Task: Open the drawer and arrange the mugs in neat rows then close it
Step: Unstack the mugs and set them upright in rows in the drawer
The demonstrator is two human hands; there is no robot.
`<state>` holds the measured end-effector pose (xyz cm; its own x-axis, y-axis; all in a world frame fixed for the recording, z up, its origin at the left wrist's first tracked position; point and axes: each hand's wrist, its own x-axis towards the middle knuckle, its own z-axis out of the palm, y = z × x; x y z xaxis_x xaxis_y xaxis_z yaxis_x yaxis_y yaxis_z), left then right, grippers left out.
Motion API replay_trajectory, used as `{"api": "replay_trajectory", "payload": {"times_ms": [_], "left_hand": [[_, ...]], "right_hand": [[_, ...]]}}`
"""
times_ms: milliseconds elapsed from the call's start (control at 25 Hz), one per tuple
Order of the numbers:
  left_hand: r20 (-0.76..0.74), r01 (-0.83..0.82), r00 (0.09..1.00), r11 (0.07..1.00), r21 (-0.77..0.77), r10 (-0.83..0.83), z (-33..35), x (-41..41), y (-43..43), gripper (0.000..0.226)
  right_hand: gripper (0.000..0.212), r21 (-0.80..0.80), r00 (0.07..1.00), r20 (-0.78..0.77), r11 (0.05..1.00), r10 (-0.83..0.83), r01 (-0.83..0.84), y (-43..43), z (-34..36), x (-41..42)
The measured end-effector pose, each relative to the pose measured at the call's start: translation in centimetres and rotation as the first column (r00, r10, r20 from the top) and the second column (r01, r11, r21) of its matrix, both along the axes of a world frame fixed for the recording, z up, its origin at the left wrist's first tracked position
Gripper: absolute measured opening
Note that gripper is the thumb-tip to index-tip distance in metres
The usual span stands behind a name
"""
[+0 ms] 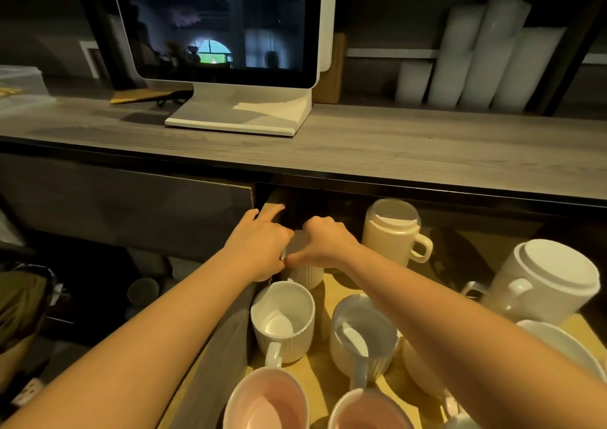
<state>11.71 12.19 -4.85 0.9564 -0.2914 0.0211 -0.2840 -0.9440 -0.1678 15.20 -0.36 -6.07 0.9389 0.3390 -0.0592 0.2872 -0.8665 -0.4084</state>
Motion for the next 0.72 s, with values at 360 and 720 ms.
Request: {"api": "replay_trajectory", "payload": {"times_ms": [360, 720], "left_hand": [[-0.033, 0.128, 0.991, 0.990, -0.067, -0.130, 2.2, -3.1, -3.6, 0.052], [-0.090, 0.438, 0.878, 0.865, -0.244, -0.470, 5.1, -7.6, -14.7, 0.051]], "right_hand": [[0.046, -0.102, 0.989, 0.054, 0.986, 0.141, -0.135, -5.9, 4.0, -4.3], [0.033, -0.266, 0.998, -0.024, 0.962, 0.062, -0.066, -20.6, 8.9, -12.8]]}}
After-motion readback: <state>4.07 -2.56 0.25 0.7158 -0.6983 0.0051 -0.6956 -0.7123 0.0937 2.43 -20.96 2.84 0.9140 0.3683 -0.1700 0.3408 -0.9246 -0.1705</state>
